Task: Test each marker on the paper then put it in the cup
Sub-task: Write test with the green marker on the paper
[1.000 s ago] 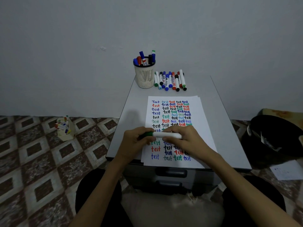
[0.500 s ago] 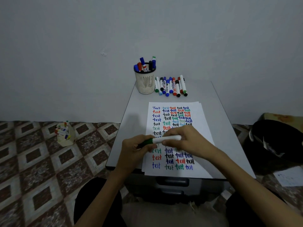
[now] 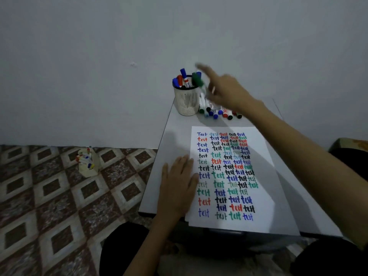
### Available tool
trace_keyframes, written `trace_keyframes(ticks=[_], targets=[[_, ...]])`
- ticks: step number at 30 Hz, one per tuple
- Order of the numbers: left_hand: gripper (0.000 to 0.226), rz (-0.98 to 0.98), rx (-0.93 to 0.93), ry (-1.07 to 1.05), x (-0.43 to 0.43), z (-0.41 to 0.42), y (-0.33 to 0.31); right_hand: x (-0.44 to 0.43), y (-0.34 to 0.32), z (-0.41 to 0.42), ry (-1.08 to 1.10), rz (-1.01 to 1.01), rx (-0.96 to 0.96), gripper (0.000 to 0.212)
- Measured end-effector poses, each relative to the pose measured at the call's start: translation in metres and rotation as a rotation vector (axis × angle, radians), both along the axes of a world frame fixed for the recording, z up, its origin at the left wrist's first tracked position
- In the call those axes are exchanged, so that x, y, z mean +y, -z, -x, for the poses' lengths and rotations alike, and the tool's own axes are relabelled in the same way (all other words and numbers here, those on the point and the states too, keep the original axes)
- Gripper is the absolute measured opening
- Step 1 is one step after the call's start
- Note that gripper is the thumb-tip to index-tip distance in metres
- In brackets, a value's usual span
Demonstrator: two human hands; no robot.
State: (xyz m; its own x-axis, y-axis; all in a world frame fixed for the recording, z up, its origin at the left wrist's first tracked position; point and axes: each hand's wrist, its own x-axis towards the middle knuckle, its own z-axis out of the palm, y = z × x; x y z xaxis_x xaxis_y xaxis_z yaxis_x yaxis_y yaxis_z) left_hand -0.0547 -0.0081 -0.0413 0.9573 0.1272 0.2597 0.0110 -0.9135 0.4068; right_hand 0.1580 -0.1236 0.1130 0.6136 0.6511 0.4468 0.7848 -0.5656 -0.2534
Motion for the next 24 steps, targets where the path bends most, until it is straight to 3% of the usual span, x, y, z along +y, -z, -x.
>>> trace_keyframes(ticks=[4,8,12,16,19,21,24], targets=[[0.069,0.009,0.004,-0.025,0.0,-0.001,-0.001,0.042,-0.036,-0.035,-0.015,-0.351,-0.039,0.07],[0.067,0.02,-0.004,-0.03,-0.001,0.0,-0.002,0.075,-0.031,-0.06,0.101,-0.439,-0.116,0.065],[0.066,0.03,-0.003,-0.03,-0.002,0.001,-0.003,0.093,-0.002,-0.072,0.186,-0.326,-0.103,0.057],[0.064,0.04,-0.007,-0.03,-0.003,0.001,-0.004,0.09,0.015,-0.074,0.323,0.027,-0.177,0.032],[0.064,0.024,0.001,-0.029,-0.002,0.001,-0.004,0.083,0.027,-0.076,0.361,0.202,-0.238,0.033],[0.065,0.023,0.004,-0.028,-0.002,0.001,-0.005,0.076,0.031,-0.076,0.319,0.1,-0.2,0.038],[0.065,0.017,0.005,-0.029,-0.003,0.002,-0.006,0.059,0.036,-0.07,0.232,-0.261,-0.168,0.042]])
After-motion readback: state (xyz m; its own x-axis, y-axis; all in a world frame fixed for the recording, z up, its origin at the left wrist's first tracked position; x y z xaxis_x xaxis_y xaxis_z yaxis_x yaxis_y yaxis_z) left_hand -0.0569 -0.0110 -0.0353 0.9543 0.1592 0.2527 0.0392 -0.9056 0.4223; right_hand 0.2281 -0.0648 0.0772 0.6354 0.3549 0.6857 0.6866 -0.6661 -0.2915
